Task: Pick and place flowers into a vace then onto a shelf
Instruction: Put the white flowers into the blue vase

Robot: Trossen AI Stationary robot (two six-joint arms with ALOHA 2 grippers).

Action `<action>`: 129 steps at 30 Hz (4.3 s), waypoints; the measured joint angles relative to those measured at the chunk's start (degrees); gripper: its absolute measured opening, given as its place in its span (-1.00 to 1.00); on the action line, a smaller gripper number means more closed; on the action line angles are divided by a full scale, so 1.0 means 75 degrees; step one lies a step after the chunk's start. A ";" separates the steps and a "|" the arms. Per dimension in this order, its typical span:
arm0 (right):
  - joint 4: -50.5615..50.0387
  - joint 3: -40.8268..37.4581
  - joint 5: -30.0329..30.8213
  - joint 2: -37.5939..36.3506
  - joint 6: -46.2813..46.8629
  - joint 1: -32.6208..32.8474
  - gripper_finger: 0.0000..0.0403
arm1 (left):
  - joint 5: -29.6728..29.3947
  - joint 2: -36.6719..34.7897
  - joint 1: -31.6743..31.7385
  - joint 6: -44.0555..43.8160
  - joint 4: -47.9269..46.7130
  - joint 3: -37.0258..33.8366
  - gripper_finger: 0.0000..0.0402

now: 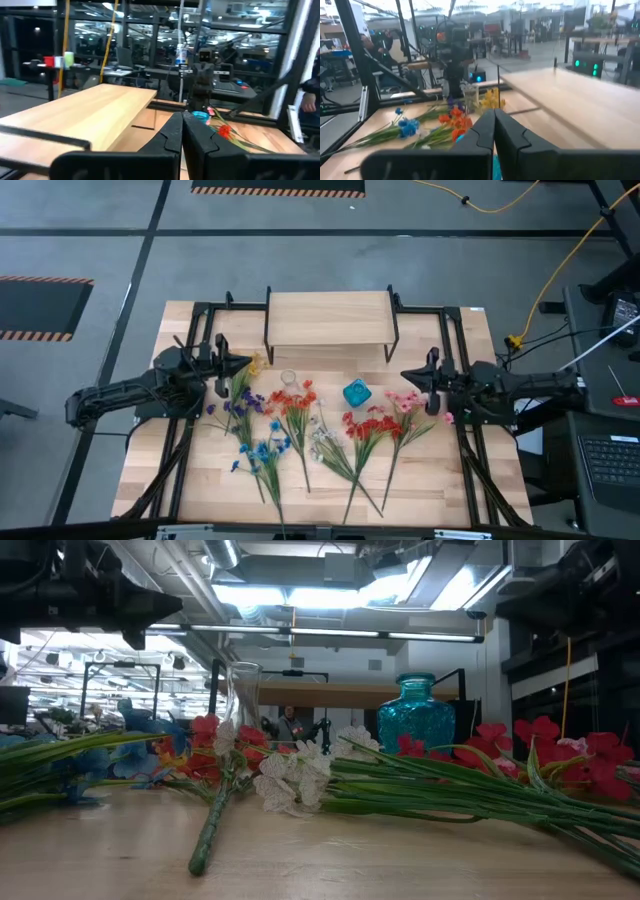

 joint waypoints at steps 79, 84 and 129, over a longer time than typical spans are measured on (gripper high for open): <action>-0.3893 0.6382 0.1769 0.8786 0.2604 0.3805 -0.99 | -0.5146 0.6554 -0.6497 0.0251 -0.2103 0.4083 -0.98; -0.5057 0.7256 0.1766 0.9385 0.2613 0.3829 -0.98 | -0.5126 0.6551 -0.6487 0.0254 -0.2163 0.4083 -0.98; -0.6807 0.9923 0.1259 1.1958 0.5023 0.4462 -0.75 | -0.5176 0.6545 -0.6484 0.1849 -0.1936 0.4080 -0.98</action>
